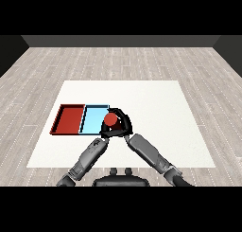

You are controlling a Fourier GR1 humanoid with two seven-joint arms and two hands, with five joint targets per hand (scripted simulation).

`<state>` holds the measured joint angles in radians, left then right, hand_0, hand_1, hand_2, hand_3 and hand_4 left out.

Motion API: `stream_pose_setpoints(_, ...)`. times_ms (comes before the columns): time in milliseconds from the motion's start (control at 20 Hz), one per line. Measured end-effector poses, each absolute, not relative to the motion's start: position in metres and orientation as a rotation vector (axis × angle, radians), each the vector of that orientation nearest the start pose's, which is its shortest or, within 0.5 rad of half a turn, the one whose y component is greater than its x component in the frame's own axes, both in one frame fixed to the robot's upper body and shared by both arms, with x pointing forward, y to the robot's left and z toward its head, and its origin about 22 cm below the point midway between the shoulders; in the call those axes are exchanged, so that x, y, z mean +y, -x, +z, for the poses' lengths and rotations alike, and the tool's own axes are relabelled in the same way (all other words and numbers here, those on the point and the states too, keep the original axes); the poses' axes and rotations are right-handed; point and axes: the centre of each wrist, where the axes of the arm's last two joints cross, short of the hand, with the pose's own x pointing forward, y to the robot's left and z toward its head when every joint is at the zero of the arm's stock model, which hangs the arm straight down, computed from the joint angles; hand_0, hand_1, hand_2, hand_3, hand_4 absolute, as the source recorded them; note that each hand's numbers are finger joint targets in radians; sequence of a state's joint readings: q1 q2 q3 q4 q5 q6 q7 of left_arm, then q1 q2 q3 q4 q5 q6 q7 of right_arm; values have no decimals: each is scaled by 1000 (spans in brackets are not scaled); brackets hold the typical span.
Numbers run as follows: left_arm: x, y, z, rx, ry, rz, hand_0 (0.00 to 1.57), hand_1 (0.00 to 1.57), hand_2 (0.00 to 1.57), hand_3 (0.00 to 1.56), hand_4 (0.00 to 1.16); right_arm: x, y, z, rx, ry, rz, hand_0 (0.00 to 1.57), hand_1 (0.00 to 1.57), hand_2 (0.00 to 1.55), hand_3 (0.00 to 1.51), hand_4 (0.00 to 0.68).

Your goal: Pick the red can and put it in the red box

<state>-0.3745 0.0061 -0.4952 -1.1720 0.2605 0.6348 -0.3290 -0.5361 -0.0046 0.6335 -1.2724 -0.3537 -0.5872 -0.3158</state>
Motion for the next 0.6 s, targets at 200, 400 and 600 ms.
stream_pose_setpoints(200, 83, -286, -12, -1774, -55, 25, 1571, 1571, 1555, 1481, 1131, -40, -289, 50, -1910, -264, 108, 0, 0, 0, 0, 0)
stream_pose_setpoints(400, 87, -286, -12, -1770, -59, 27, 1571, 1571, 1571, 1509, 1147, -48, -286, 49, -1913, -257, 104, 0, 0, 0, 0, 0)
stream_pose_setpoints(600, 98, -287, -17, -1751, -64, 38, 1571, 1571, 1571, 1505, 1139, -54, -289, 59, -1934, -237, 62, 0, 0, 0, 0, 0)
